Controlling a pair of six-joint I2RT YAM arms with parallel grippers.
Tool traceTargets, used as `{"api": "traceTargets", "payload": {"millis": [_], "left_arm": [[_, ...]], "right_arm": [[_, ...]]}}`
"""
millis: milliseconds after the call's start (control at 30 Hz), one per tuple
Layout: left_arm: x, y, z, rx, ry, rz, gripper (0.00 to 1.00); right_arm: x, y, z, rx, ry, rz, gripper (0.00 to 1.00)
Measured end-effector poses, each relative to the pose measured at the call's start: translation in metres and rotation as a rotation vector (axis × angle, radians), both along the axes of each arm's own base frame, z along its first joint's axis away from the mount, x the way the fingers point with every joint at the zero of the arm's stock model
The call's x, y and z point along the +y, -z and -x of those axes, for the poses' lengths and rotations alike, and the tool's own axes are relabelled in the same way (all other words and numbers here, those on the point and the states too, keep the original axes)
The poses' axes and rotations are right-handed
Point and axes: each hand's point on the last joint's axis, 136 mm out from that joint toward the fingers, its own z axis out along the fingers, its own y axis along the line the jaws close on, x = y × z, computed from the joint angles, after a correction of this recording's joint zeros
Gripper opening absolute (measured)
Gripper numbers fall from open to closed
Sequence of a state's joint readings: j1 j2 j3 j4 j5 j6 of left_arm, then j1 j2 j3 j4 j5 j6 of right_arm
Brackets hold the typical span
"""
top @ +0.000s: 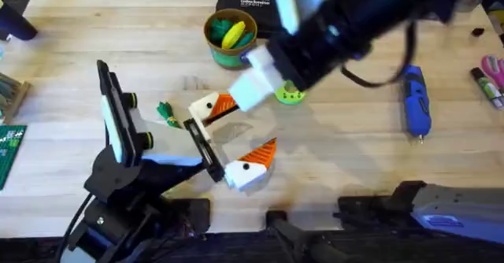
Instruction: Pick up the gripper from the table and insert it into the empty holder that is missing its gripper. Then pick up a screw, insert it into the mounting hole, and use the screwdriver to tighten it. Finally, clean up the table by picking up the vegetable and placing it into the bucket.
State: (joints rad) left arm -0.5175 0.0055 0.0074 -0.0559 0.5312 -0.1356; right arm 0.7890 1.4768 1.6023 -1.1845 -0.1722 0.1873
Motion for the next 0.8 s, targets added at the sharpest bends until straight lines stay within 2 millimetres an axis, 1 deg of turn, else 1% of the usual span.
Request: {"api": "traceTargets", "payload": {"millis": [133,200,300,400,533,600,633,667,800], "left_arm": [[0.0,0.0,0.0,0.0,0.0,0.0,0.985],[0.0,0.0,0.0,0.0,0.0,0.0,0.985],[0.0,0.0,0.0,0.0,0.0,0.0,0.985],[0.0,0.0,0.0,0.0,0.0,0.0,0.985],[0.0,0.0,0.0,0.0,0.0,0.0,0.993],[0.0,0.0,0.0,0.0,0.0,0.0,0.957],[0.0,0.0,0.0,0.0,0.0,0.0,0.92],[0.0,0.0,0.0,0.0,0.0,0.0,0.83],[0.0,0.0,-0.001,-0.001,-0.003,0.0,0.208]], "right_arm": [[-0.036,0.011,0.018,0.019,0.072,-0.012,0.994],[-0.05,0.011,0.028,0.02,0.093,-0.052,0.994],[-0.064,0.001,0.049,0.006,0.086,-0.14,0.994],[-0.073,-0.015,0.073,-0.04,0.042,-0.235,0.994],[-0.085,-0.034,0.097,-0.114,-0.014,-0.314,0.994],[-0.089,-0.04,0.105,-0.148,-0.04,-0.335,0.994],[-0.091,-0.042,0.108,-0.163,-0.052,-0.342,0.994],[-0.092,-0.044,0.11,-0.176,-0.063,-0.344,0.994],[-0.094,-0.042,0.113,-0.193,-0.095,-0.335,0.994]]}}
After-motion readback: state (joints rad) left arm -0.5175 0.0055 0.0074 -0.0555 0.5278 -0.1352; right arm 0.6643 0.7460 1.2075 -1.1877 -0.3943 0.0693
